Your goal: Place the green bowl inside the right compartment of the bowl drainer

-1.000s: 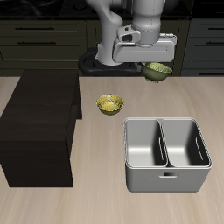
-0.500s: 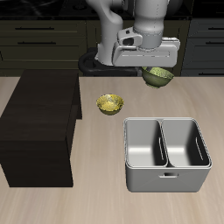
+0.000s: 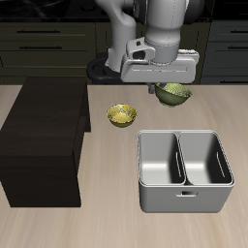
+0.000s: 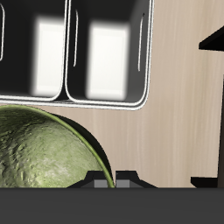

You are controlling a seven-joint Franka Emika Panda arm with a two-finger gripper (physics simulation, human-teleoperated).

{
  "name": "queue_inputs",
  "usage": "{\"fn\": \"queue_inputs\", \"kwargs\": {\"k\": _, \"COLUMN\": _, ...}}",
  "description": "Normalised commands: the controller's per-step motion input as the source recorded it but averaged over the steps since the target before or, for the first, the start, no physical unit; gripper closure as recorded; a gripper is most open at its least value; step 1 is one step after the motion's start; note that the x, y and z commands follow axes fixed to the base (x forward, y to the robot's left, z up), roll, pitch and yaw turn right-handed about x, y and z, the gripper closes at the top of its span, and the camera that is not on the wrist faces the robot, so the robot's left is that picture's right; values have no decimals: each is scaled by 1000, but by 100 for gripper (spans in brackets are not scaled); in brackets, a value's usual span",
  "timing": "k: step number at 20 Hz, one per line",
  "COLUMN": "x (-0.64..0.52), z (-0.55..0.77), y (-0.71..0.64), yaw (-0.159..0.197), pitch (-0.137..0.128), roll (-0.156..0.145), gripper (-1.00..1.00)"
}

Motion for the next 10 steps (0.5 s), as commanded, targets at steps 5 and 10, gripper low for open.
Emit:
{"fn": "queue_inputs", "kwargs": {"k": 5, "x": 427, "z": 71, "y": -177, "yaw": 11, "pitch": -13, "roll": -33, "gripper": 100}}
{"fn": "queue_inputs", "kwargs": {"k": 10, "x": 390, "z": 85, "y": -76, "yaw": 12, "pitch": -7, "roll": 15, "gripper": 100}}
